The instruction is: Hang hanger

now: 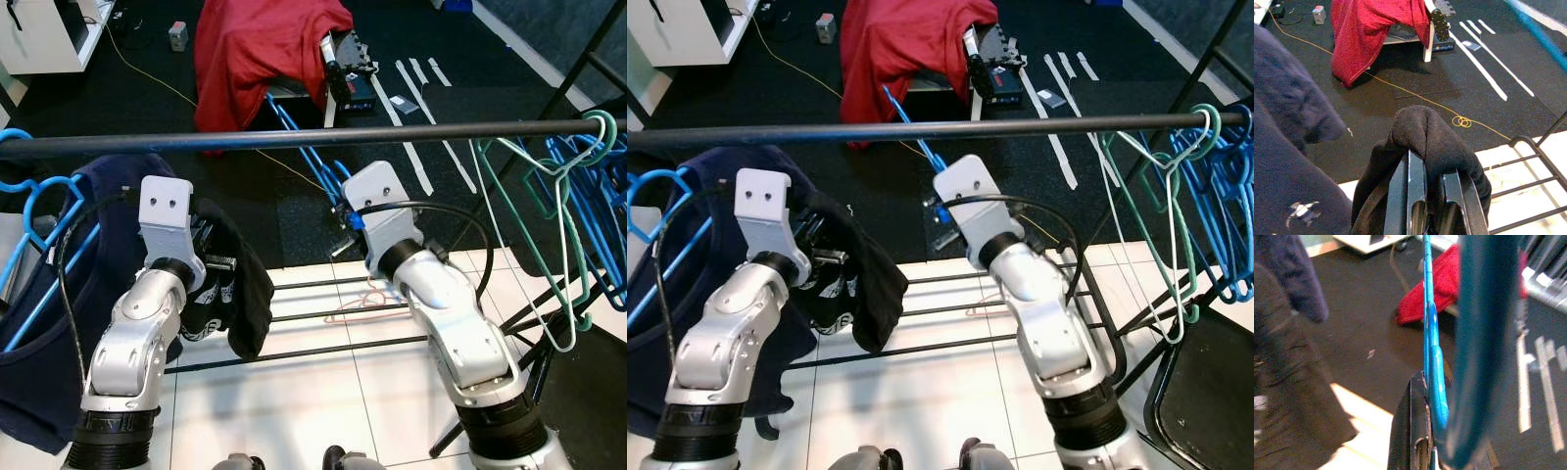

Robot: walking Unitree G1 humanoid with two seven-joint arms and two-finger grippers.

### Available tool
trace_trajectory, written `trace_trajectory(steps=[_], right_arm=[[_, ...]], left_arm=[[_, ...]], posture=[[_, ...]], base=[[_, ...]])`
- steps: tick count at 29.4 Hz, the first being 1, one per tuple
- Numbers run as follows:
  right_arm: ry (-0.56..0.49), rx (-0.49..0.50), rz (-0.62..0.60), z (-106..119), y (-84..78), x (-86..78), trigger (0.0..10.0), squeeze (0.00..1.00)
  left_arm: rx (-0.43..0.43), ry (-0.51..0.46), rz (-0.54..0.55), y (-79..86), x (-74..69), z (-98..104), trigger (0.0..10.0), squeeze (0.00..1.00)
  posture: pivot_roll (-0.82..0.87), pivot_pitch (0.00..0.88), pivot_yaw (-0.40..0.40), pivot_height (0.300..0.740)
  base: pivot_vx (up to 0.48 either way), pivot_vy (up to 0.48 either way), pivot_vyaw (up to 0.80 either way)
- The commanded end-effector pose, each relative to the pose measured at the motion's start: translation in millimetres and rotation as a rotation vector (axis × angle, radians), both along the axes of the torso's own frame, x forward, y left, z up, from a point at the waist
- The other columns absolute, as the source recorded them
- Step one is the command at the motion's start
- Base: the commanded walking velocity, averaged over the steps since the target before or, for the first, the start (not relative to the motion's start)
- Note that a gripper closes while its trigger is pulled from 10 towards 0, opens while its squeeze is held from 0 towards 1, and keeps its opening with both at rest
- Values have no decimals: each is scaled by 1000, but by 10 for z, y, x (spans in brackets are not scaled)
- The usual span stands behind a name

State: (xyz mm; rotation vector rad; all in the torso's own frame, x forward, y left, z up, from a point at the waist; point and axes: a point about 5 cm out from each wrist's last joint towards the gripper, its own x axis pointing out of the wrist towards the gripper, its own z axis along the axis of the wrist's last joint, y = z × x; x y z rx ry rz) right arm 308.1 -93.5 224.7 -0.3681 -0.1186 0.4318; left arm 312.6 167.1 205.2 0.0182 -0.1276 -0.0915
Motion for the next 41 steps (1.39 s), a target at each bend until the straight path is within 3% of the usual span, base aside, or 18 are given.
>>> trace_trajectory(steps=[1,10,12,13,16,32,41], right_arm=[[62,36,4,-80,-31,-34,0,0],[-118,-101,-44,79,-104,-51,0,0],[-226,-121,-61,215,-90,-120,0,0],[-342,-116,-82,362,-74,-183,0,0],[-405,-105,-90,451,-61,-220,0,0],[-484,-65,-22,552,108,-361,0,0],[-455,-66,28,503,201,-412,0,0]], left_arm=[[-10,-54,-28,-53,-39,72,10000,0],[-7,-58,-33,-65,-41,69,10000,0],[-9,-64,-33,-63,-40,81,10000,0],[-10,-67,-33,-60,-42,82,10000,0],[-11,-68,-34,-60,-44,81,10000,0],[12,-76,-37,-50,-39,94,10000,0],[45,-71,-52,-73,-33,83,10000,0]], posture=[[-49,229,-29,740],[-54,213,-33,740],[-54,210,-33,740],[-56,206,-34,740],[-56,206,-34,740],[-50,217,-33,740],[-50,225,-36,740]], base=[[0,0,0],[0,0,0],[0,0,0],[0,0,0],[0,0,0],[0,0,0],[0,0,0]])
